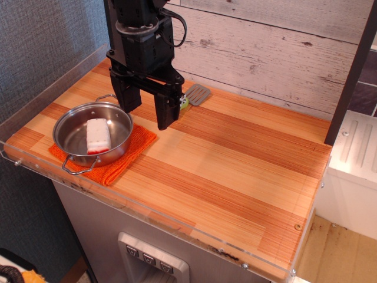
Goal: Put the white object to the right of the spatula.
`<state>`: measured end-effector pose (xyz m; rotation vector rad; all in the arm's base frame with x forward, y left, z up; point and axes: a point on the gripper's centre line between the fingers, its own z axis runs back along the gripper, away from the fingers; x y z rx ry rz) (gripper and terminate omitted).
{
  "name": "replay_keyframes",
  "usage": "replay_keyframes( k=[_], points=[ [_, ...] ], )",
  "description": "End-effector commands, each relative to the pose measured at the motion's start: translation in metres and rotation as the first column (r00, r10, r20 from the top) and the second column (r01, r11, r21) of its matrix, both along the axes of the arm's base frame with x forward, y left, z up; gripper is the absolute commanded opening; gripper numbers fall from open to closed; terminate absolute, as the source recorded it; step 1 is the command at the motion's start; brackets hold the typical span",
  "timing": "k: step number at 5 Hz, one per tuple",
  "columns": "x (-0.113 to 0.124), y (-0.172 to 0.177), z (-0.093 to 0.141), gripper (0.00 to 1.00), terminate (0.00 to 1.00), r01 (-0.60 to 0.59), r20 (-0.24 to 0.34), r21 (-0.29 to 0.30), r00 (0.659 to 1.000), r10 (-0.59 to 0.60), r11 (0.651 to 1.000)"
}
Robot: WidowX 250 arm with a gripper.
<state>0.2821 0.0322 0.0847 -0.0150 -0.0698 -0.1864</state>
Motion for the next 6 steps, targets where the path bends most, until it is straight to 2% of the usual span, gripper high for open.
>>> replay_keyframes(
  k=[1,2,3,4,6],
  points=[
    [0.000,0.000,0.000,1.00,0.00,0.000,0.000,0.000,1.000,0.000,1.000],
    [-0.006,0.013,-0.004,1.00,0.00,-0.051,-0.013,0.004,0.999,0.051,0.999],
    [-0.019,0.036,-0.009,1.00,0.00,-0.114,-0.020,0.036,0.993,0.115,0.993],
    [-0.031,0.061,-0.009,1.00,0.00,-0.155,-0.034,0.105,0.987,0.159,0.982],
    [-0.033,0.080,-0.009,1.00,0.00,-0.192,-0.033,0.120,0.980,0.197,0.974]
  ],
)
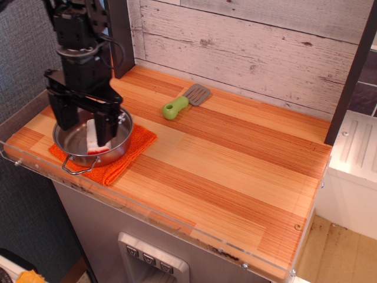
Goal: Put the white object to the right of the spatula.
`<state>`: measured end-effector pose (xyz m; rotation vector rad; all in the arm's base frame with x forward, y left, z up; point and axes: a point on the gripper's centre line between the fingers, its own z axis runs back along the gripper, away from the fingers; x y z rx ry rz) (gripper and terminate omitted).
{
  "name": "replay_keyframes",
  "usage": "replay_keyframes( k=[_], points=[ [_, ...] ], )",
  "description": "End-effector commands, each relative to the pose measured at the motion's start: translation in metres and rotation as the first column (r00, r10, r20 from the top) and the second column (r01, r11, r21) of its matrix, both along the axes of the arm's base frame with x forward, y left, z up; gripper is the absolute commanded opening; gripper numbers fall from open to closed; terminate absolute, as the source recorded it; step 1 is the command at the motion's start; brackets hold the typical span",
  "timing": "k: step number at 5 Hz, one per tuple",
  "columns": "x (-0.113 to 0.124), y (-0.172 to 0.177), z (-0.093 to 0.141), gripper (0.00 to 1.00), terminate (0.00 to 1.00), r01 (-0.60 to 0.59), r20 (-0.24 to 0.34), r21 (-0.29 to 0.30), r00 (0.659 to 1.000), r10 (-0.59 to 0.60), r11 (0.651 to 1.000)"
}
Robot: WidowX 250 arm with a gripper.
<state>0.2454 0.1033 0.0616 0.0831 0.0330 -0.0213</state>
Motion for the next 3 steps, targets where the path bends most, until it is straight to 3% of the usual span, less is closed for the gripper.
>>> replay_keyframes(
  k=[1,3],
  points=[
    [0.012,0.010,0.008,1.00,0.00,-0.060,0.055,0.012,0.997,0.059,0.998],
    [0.034,0.005,-0.013,1.00,0.00,-0.106,0.010,0.021,0.994,0.106,0.994]
  ],
)
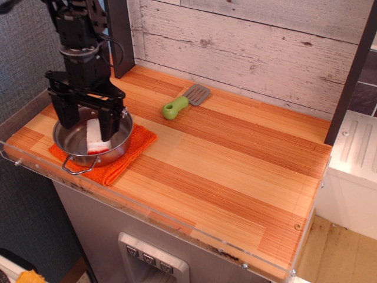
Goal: Put the white object to the right of the spatula.
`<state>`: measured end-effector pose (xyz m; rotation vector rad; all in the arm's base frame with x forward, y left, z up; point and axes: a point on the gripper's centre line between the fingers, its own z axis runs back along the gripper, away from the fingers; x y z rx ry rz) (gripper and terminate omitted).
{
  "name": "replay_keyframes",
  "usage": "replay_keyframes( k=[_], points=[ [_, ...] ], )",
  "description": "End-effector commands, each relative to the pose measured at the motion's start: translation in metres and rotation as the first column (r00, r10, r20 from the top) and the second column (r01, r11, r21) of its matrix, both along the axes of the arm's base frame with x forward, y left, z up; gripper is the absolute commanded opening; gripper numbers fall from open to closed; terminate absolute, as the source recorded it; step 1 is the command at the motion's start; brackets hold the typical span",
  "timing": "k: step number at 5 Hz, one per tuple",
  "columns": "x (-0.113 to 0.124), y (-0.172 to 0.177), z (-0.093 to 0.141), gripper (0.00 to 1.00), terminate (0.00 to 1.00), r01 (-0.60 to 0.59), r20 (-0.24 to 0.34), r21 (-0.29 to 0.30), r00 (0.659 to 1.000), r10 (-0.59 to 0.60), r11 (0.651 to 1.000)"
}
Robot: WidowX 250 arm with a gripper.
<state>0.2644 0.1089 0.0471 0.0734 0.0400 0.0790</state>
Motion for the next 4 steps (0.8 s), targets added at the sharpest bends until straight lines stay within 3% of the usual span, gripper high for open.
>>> replay_keyframes(
  k=[1,2,4],
  points=[
    [0.015,-0.004,-0.005,1.00,0.00,-0.010,-0.013,0.039,1.000,0.010,0.999],
    [0.012,-0.007,-0.007,0.00,0.00,-0.015,-0.011,0.033,1.000,0.015,0.999],
    [0.017,-0.019,0.028,0.00,0.00,0.031,0.071,0.017,0.997,-0.032,0.999]
  ],
)
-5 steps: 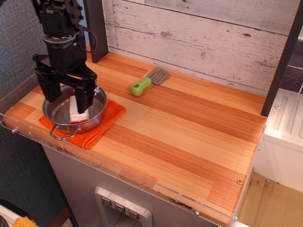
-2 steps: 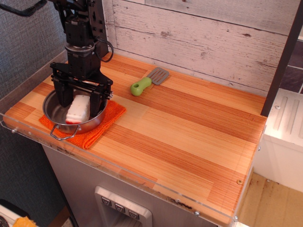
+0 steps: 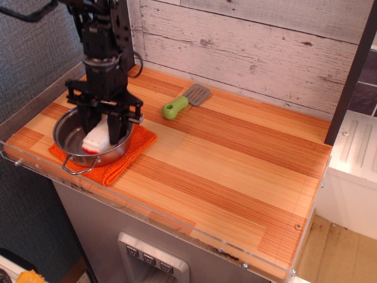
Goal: Put the white object to the right of the spatula.
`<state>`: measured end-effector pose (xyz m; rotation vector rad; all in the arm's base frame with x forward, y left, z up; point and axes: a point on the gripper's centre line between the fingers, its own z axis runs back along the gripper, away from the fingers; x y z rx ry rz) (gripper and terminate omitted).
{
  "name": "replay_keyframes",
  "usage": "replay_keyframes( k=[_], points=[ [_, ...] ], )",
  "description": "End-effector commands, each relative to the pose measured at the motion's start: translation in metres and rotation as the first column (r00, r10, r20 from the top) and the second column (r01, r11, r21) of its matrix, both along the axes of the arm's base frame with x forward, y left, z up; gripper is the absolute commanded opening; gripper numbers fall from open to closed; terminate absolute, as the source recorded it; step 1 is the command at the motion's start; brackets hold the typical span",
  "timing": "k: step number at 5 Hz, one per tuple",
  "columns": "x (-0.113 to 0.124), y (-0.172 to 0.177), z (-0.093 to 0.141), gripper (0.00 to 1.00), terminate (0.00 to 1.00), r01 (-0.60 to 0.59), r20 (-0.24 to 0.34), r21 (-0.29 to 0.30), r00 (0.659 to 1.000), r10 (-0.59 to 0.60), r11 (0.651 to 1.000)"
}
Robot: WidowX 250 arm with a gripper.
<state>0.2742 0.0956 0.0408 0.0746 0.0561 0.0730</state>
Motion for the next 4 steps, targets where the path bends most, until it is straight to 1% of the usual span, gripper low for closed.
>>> replay_keyframes(
  k=[1,2,3,4],
  points=[
    [0.023,-0.028,0.058,0.00,0.00,0.029,0.165,0.009,0.986,-0.030,1.000],
    [0.055,-0.063,0.051,0.00,0.00,0.083,0.171,-0.016,0.982,-0.079,0.996],
    [0.083,-0.090,0.038,0.00,0.00,0.141,0.148,-0.031,0.980,-0.135,0.989],
    [0.102,-0.101,0.025,0.00,0.00,0.152,0.122,-0.012,0.981,-0.149,0.988]
  ],
)
